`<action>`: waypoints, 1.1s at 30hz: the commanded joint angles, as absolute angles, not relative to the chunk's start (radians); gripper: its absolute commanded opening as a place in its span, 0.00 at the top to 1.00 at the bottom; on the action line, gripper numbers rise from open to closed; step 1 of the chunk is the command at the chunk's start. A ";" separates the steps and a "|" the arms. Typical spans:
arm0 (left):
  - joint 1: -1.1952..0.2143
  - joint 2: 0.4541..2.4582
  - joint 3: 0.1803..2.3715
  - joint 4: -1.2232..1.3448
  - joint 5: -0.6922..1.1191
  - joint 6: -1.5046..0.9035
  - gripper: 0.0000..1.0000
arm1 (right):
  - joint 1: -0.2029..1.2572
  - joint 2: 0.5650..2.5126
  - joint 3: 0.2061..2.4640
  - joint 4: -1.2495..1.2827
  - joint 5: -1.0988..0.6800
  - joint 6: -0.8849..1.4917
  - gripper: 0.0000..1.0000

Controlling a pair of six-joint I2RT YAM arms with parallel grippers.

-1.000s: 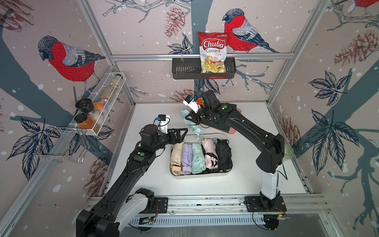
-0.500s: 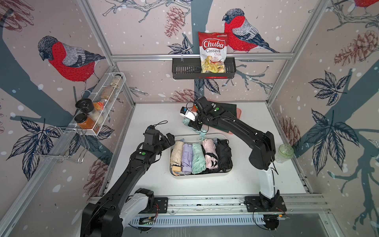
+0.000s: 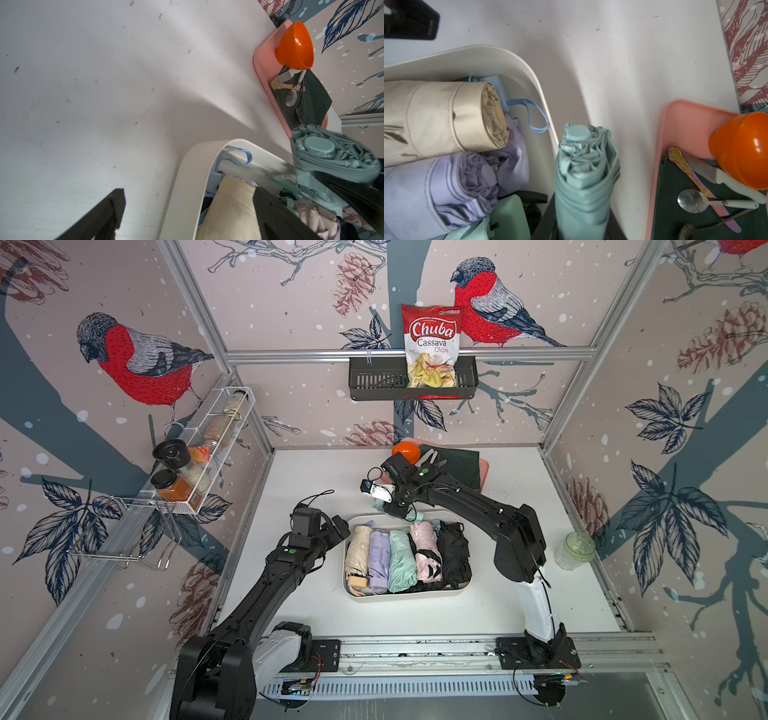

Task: Put the umbrella into the storage box
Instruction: Place the umbrella in the storage box.

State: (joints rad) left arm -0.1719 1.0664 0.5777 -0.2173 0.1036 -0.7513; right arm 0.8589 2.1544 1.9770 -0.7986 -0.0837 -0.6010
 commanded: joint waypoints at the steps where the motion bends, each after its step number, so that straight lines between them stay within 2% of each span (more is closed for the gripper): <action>1: -0.168 1.082 0.575 -0.184 0.116 -0.761 0.01 | 0.872 2.158 1.964 -0.816 -0.071 -0.615 0.97; 7: -0.165 1.097 0.573 -0.176 0.114 -0.778 0.01 | 0.885 2.175 1.954 -0.832 -0.045 -0.639 0.98; 23: -0.148 1.068 0.581 -0.193 0.110 -0.790 0.02 | 0.929 2.249 2.029 -1.008 -0.143 -0.674 0.97; 33: -0.139 1.065 0.587 -0.195 0.115 -0.790 0.02 | 0.947 2.238 1.998 -1.045 -0.156 -0.676 0.96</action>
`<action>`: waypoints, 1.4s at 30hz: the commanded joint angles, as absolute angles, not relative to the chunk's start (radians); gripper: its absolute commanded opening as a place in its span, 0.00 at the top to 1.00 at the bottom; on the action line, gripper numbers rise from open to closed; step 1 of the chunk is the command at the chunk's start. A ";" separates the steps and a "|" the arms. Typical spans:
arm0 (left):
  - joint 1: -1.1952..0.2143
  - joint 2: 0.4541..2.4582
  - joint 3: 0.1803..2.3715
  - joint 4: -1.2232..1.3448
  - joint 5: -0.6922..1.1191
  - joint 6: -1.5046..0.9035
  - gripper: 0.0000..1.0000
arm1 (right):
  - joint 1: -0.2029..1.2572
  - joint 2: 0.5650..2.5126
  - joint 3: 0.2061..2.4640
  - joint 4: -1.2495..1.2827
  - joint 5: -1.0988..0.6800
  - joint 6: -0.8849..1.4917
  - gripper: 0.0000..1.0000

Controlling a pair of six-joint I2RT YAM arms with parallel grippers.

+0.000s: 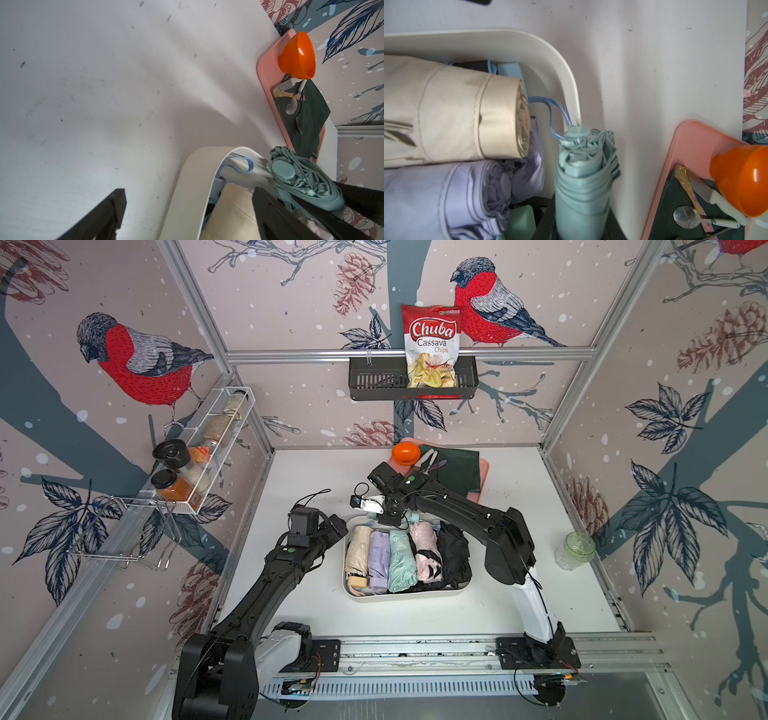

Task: Put the umbrella into the storage box
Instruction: Place the umbrella in the storage box.

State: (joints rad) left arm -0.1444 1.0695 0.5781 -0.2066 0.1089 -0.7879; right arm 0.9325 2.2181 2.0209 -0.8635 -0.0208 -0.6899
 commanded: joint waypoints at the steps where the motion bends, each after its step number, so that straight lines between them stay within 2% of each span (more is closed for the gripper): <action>1: -0.138 1.065 0.589 -0.195 0.115 -0.791 0.02 | 0.948 2.238 1.992 -1.045 -0.155 -0.677 0.96; 19: -0.127 1.076 0.610 -0.193 0.120 -0.795 0.02 | 0.957 2.299 2.005 -1.183 -0.222 -0.772 0.93; 27: -0.124 1.077 0.614 -0.198 0.117 -0.798 0.02 | 0.943 2.331 1.995 -1.170 -0.192 -0.757 0.92; 31: -0.125 1.068 0.616 -0.201 0.112 -0.796 0.02 | 0.942 2.351 2.023 -1.141 -0.144 -0.729 0.78; 32: -0.124 1.067 0.617 -0.201 0.110 -0.796 0.02 | 0.945 2.358 2.040 -1.141 -0.131 -0.719 0.68; 33: -0.123 1.067 0.619 -0.201 0.110 -0.796 0.02 | 0.944 2.362 2.054 -1.143 -0.122 -0.717 0.63; 35: -0.123 1.067 0.626 -0.205 0.108 -0.795 0.02 | 0.946 2.362 2.079 -1.147 -0.109 -0.707 0.41; 36: -0.123 1.067 0.626 -0.205 0.107 -0.797 0.02 | 0.947 2.358 2.087 -1.146 -0.103 -0.703 0.35; 42: -0.121 1.070 0.625 -0.199 0.115 -0.805 0.02 | 0.963 2.297 2.095 -1.120 -0.060 -0.679 0.30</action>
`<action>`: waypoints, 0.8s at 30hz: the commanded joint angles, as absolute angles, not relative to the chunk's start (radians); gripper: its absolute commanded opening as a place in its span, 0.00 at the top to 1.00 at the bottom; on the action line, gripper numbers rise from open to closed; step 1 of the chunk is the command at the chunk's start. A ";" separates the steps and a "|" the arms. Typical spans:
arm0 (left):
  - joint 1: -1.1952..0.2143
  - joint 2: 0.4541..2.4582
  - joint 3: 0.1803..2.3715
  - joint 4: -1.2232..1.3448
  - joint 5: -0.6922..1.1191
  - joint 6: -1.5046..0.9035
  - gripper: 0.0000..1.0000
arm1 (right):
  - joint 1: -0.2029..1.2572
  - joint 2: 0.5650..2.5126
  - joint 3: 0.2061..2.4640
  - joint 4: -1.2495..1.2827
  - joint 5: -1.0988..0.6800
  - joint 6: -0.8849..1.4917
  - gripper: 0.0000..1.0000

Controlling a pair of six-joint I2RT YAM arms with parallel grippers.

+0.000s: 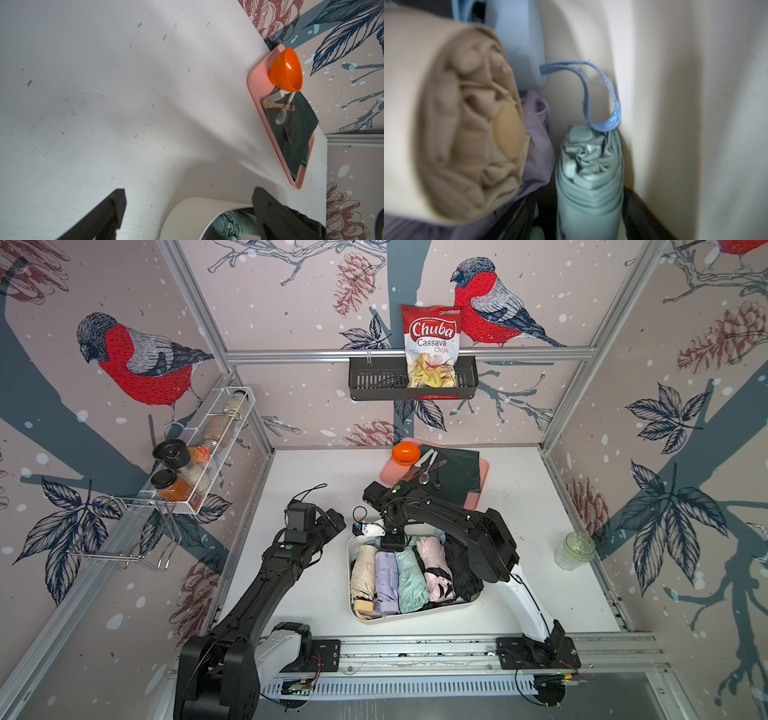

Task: Put the umbrella into the storage box
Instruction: Place the umbrella in the storage box.

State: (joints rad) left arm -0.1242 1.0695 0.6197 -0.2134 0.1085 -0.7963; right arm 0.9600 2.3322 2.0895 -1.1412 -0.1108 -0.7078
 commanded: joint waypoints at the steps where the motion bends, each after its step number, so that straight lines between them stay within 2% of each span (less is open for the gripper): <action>1: -0.121 1.073 0.624 -0.201 0.121 -0.804 0.02 | 0.962 2.286 2.092 -1.109 -0.052 -0.674 0.30; 17: -0.121 1.107 0.630 -0.163 0.146 -0.807 0.03 | 0.898 2.368 2.133 -1.008 0.084 -0.563 0.32; 24: -0.121 1.095 0.637 -0.164 0.131 -0.810 0.03 | 0.921 2.320 2.161 -1.012 0.103 -0.556 0.32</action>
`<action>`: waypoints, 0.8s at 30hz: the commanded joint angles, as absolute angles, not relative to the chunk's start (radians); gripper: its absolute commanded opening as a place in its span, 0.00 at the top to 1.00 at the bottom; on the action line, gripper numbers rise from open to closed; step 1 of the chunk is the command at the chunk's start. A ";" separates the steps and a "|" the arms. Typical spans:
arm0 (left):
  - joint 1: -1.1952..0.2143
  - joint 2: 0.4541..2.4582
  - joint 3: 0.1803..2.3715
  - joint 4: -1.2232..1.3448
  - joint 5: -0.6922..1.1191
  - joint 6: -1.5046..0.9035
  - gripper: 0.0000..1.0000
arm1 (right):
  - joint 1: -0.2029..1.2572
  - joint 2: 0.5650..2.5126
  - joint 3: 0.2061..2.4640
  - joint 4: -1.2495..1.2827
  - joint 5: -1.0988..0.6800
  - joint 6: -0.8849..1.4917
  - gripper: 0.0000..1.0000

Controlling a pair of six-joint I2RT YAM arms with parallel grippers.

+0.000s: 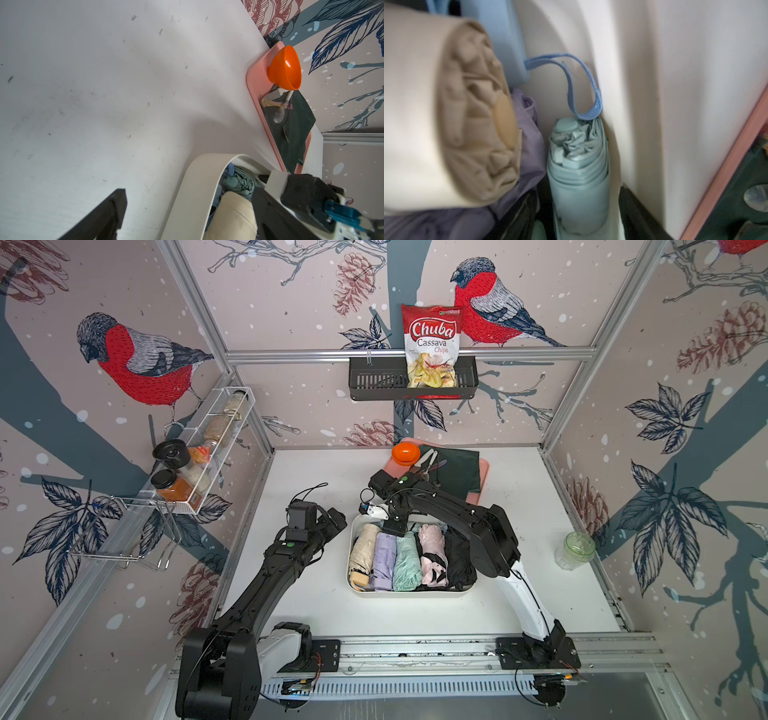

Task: Put the umbrella into the storage box
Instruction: Place the umbrella in the storage box, then reset both arms

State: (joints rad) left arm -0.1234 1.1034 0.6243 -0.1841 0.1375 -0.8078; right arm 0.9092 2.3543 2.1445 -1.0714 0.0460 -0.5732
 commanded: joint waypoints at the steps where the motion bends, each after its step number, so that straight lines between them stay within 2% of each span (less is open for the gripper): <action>1: -0.121 1.090 0.640 -0.163 0.121 -0.810 0.03 | 0.926 2.303 2.167 -1.009 0.112 -0.553 0.31; 6: -0.121 1.040 0.657 -0.132 0.032 -0.805 0.03 | 0.924 2.204 2.172 -0.960 0.158 -0.499 0.27; 9: -0.121 1.000 0.661 -0.082 -0.016 -0.792 0.03 | 0.899 2.144 2.157 -0.917 0.187 -0.408 0.19; 10: -0.122 0.984 0.656 -0.054 -0.032 -0.781 0.02 | 0.884 2.119 2.139 -0.892 0.200 -0.362 0.14; 11: -0.121 0.971 0.644 -0.017 -0.051 -0.769 0.03 | 0.866 2.092 2.114 -0.866 0.211 -0.311 0.00; 15: -0.121 0.943 0.583 0.135 -0.100 -0.677 0.03 | 0.767 1.956 1.958 -0.759 0.238 -0.092 0.00; 19: -0.122 0.949 0.523 0.261 -0.148 -0.562 0.02 | 0.668 1.737 1.642 -0.568 0.284 0.091 0.00; 22: -0.122 0.967 0.489 0.332 -0.160 -0.485 0.02 | 0.632 1.554 1.386 -0.395 0.417 0.168 0.00; 24: -0.123 0.984 0.477 0.364 -0.167 -0.442 0.02 | 0.572 1.441 1.228 -0.273 0.392 0.200 0.00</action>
State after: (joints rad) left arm -0.1234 0.9722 0.4896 0.2298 -0.1326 -0.5529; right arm 0.6167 1.5333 1.3464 -0.4980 0.3264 0.0719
